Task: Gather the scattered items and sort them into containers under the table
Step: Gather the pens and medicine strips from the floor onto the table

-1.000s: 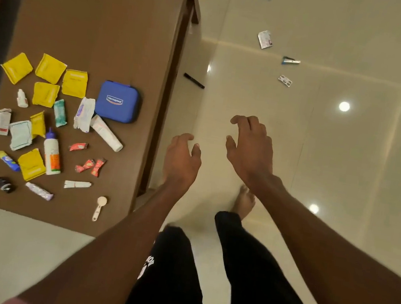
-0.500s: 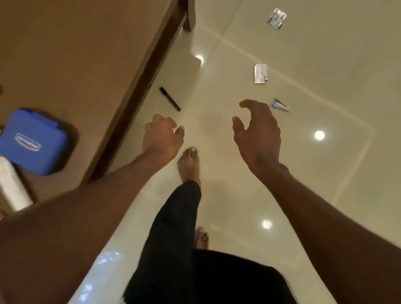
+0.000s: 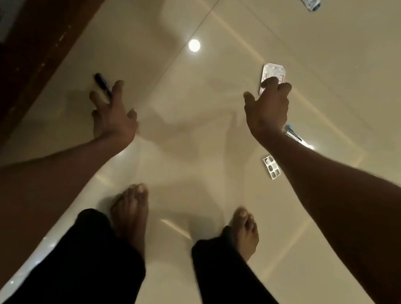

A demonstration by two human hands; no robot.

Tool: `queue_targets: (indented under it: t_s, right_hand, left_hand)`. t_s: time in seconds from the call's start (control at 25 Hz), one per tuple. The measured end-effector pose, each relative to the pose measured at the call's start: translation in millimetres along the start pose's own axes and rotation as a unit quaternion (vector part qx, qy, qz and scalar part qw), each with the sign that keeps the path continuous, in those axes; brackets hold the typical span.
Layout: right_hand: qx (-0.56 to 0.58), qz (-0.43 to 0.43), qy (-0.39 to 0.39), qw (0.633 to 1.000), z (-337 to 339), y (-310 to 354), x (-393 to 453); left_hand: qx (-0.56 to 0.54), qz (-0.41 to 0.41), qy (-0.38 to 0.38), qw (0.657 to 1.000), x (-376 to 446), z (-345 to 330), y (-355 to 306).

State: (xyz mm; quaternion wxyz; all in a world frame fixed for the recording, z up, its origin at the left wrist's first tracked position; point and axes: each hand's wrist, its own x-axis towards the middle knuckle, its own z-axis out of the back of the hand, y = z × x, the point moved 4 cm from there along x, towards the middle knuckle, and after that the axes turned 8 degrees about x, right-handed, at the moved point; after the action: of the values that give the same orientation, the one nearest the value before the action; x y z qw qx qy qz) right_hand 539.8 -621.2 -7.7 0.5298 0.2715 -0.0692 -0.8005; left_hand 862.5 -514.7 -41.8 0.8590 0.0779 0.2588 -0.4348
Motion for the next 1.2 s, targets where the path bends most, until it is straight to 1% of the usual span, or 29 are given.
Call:
queue_targets:
  t_s: [0.08, 0.16, 0.24, 0.32, 0.36, 0.44, 0.52, 0.6, 0.68, 0.92, 1.04, 1.12, 1.2]
  right_hand:
    - [-0.027, -0.020, 0.005, 0.999, -22, -13, 37]
    - [-0.029, -0.047, 0.010, 0.998, -34, -26, 62]
    - [-0.033, -0.039, 0.012, 0.999, -43, -33, 64]
    - [-0.057, -0.004, 0.005, 0.998, -51, -33, 48]
    - [-0.062, 0.009, 0.013, 0.998, -56, -31, 36]
    - [-0.030, -0.011, 0.058, 0.998, -66, -26, 14]
    - [0.037, -0.047, 0.116, 0.991, -66, -19, -10]
    - [0.059, -0.035, 0.165, 0.984, -55, -9, -34]
    - [0.062, 0.009, 0.176, 0.982, -29, 14, -66]
    - [0.178, 0.089, 0.174, 0.965, 90, 131, -163]
    - [0.175, 0.144, 0.172, 0.959, 148, 198, -214]
    - [0.173, 0.204, 0.164, 0.949, 182, 251, -254]
    - [0.179, 0.245, 0.160, 0.939, 204, 292, -289]
  left_hand:
    - [-0.003, 0.000, -0.022, 1.000, 19, -17, -6]
    - [0.011, 0.019, -0.047, 0.999, 32, -29, -11]
    - [0.002, 0.038, -0.058, 0.998, 35, -35, -12]
    - [-0.016, 0.001, -0.045, 0.999, 27, -38, -21]
    - [-0.030, -0.022, -0.029, 0.999, 20, -39, -28]
    - [-0.072, -0.059, 0.004, 0.996, -1, -39, -43]
    - [-0.113, -0.098, 0.037, 0.988, -28, -34, -56]
    - [-0.143, -0.111, 0.057, 0.982, -53, -21, -66]
    - [-0.179, -0.087, 0.063, 0.978, -82, 10, -68]
    - [-0.273, -0.038, 0.025, 0.961, -167, 151, -61]
    - [-0.325, -0.019, -0.029, 0.945, -204, 227, -38]
    - [-0.360, 0.003, -0.074, 0.930, -233, 282, -9]
    - [-0.377, 0.027, -0.104, 0.920, -257, 324, 18]
